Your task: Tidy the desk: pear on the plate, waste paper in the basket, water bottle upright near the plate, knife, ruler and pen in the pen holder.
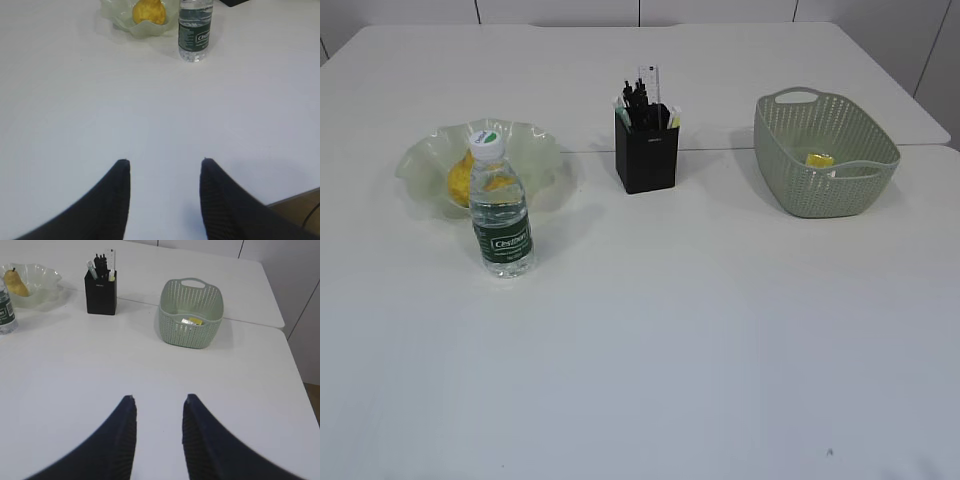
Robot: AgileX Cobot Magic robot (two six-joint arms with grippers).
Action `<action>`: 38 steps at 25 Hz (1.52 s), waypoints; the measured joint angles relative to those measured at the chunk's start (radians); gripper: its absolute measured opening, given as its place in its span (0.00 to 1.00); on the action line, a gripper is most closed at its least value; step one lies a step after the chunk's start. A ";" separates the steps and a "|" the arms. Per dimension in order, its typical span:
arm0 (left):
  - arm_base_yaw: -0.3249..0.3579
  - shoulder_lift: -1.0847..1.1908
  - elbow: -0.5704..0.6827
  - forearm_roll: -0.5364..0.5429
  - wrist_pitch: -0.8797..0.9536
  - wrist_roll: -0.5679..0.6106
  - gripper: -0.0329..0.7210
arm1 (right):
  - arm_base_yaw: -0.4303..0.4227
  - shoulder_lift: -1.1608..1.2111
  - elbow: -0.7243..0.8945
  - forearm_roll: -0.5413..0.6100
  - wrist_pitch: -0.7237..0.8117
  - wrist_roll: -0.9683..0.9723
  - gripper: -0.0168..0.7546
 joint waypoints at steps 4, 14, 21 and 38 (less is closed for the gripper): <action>0.000 0.000 0.000 0.000 -0.004 0.002 0.47 | 0.000 -0.021 -0.019 0.033 0.077 -0.002 0.33; 0.000 0.000 0.000 0.000 -0.004 0.002 0.47 | 0.000 -0.032 -0.020 0.091 0.212 -0.029 0.33; 0.000 0.000 0.000 -0.002 -0.006 0.002 0.47 | 0.000 -0.032 0.017 0.097 0.217 -0.038 0.33; 0.000 0.000 0.000 -0.002 -0.006 0.002 0.47 | -0.002 -0.032 0.020 0.099 0.217 -0.040 0.33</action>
